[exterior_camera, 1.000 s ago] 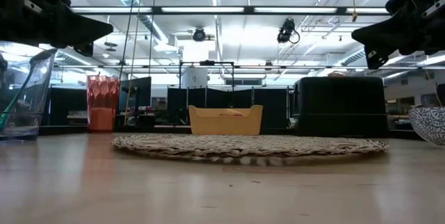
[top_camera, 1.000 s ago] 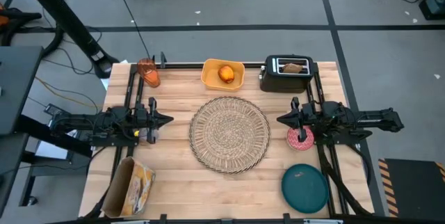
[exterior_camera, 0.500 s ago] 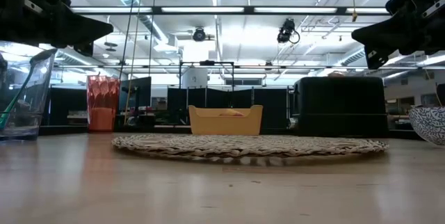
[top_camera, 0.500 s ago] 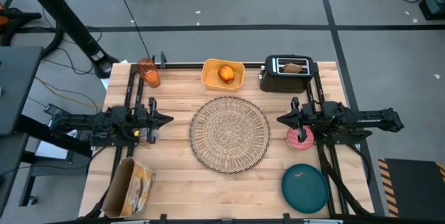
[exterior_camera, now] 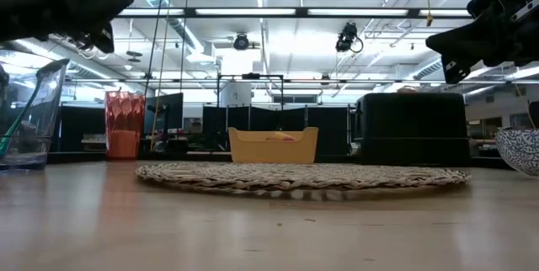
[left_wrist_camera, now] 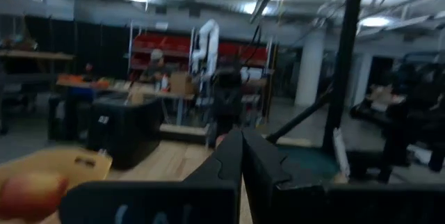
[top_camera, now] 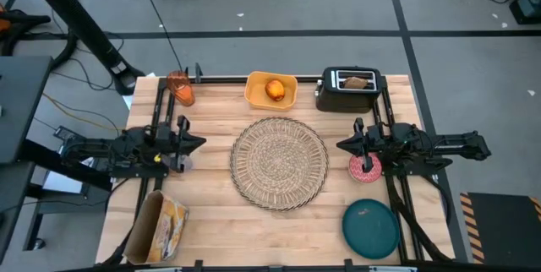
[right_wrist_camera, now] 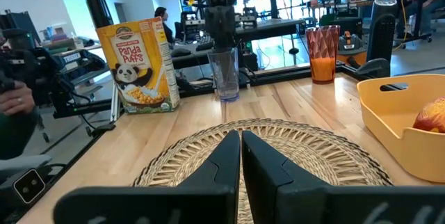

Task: Arrange a breakfast setting
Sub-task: Put the brown cup on the brown table mat

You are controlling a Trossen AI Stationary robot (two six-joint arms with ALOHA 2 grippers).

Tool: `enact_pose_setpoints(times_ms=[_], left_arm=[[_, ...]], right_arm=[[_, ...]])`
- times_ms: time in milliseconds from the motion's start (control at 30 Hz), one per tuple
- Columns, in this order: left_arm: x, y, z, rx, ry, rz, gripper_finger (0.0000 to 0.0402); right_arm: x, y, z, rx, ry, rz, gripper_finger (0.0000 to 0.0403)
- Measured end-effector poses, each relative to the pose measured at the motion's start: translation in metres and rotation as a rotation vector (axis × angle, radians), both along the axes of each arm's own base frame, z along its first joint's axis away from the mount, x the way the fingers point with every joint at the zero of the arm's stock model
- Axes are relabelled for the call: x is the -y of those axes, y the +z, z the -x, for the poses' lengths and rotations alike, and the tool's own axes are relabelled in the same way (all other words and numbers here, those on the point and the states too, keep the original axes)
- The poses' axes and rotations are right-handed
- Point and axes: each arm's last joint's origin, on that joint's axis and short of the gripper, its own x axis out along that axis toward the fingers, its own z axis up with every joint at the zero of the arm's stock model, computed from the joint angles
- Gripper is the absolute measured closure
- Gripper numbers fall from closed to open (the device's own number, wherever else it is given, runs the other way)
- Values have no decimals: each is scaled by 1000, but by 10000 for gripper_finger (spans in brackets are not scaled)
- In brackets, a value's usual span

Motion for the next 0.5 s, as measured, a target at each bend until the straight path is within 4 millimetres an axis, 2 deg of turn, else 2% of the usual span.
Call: enact_pose_setpoints(times_ms=[100,233,500], left_arm=[[0,7,-1,2,-5,13,390],[-1,28,-6,-18,43,25,390],[-4,62,-36,-162,195,18,390]], right_arm=[[0,0,0,1,0,0,380],[0,0,0,1,0,0,380],[0,0,0,2,0,0,380]])
